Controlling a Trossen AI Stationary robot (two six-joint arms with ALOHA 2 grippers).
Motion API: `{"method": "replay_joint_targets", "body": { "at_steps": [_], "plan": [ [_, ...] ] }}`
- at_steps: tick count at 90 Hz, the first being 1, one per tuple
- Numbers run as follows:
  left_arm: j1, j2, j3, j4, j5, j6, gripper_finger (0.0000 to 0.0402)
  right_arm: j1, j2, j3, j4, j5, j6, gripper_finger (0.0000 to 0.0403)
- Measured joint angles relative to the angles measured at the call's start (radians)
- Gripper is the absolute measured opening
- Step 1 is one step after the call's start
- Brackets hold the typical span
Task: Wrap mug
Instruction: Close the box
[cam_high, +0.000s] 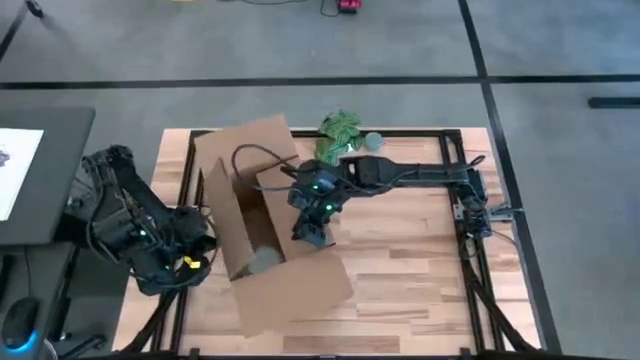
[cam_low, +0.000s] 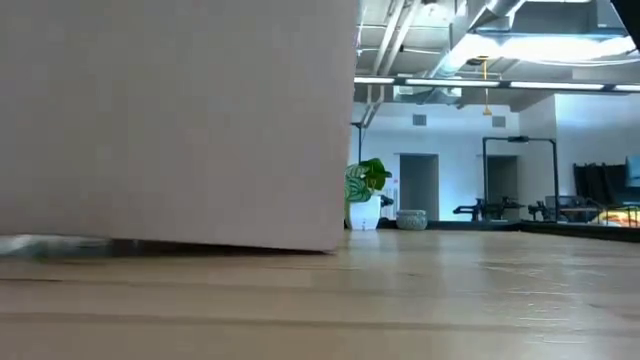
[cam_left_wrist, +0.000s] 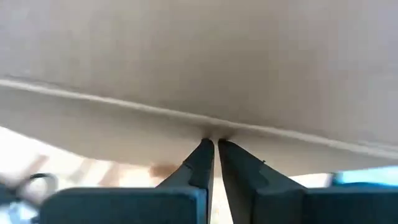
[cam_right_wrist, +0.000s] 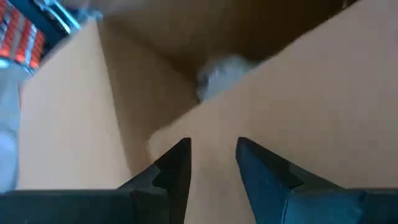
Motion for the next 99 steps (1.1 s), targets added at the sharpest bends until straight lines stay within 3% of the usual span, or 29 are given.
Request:
{"method": "replay_joint_targets", "body": {
  "at_steps": [12, 30, 61, 89, 99],
  "plan": [
    [-0.033, -0.011, 0.075, -0.004, -0.009, 0.004, 0.0002, -0.001, -0.005, 0.0, 0.017, 0.002, 0.007, 0.0122],
    [-0.03, -0.039, 0.069, -0.007, -0.264, 0.032, 0.0, -0.002, -0.015, 0.0, 0.055, 0.002, 0.033, 0.0122],
    [0.007, -0.05, -0.077, 0.056, -0.275, -0.071, 0.0, -0.098, -0.116, 0.004, 0.065, 0.006, -0.005, 0.0122],
    [0.008, -0.046, -0.122, 0.074, -0.268, -0.057, 0.0, -0.165, -0.095, -0.005, -0.195, 0.09, -0.126, 0.0122],
    [0.011, -0.048, -0.158, 0.072, -0.274, -0.053, 0.0, -0.155, -0.083, -0.002, -0.211, 0.127, -0.125, 0.0122]
  ]
}}
